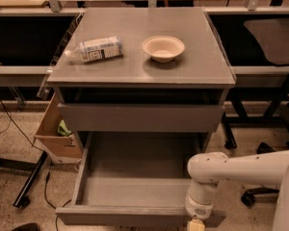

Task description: Open middle drawer

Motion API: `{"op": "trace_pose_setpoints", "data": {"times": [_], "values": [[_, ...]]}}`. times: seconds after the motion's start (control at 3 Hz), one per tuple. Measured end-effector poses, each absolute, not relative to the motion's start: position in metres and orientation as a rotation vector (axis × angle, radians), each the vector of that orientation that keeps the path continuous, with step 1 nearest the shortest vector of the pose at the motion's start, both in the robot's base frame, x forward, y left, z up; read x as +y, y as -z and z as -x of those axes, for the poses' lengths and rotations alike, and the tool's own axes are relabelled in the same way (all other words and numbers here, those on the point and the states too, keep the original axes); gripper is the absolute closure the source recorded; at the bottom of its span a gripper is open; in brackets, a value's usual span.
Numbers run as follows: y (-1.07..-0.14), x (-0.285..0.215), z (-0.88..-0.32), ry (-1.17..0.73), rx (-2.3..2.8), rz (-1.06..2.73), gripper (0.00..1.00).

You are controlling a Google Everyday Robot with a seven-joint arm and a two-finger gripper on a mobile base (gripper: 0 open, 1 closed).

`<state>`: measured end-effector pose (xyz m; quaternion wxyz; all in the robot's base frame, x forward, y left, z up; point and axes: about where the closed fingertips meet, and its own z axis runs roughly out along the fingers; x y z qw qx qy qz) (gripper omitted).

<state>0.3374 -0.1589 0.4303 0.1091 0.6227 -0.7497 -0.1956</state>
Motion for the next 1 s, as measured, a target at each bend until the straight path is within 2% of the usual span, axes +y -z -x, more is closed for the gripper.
{"op": "trace_pose_setpoints", "data": {"times": [0.33,0.67,1.0], "values": [[-0.431,-0.159,-0.337,0.571,-2.202,-1.832,0.12],[-0.434,-0.16,-0.337,0.559,-2.205,-1.838,0.0],[-0.441,-0.163,-0.341,0.528,-2.251,-1.837,0.0]]}}
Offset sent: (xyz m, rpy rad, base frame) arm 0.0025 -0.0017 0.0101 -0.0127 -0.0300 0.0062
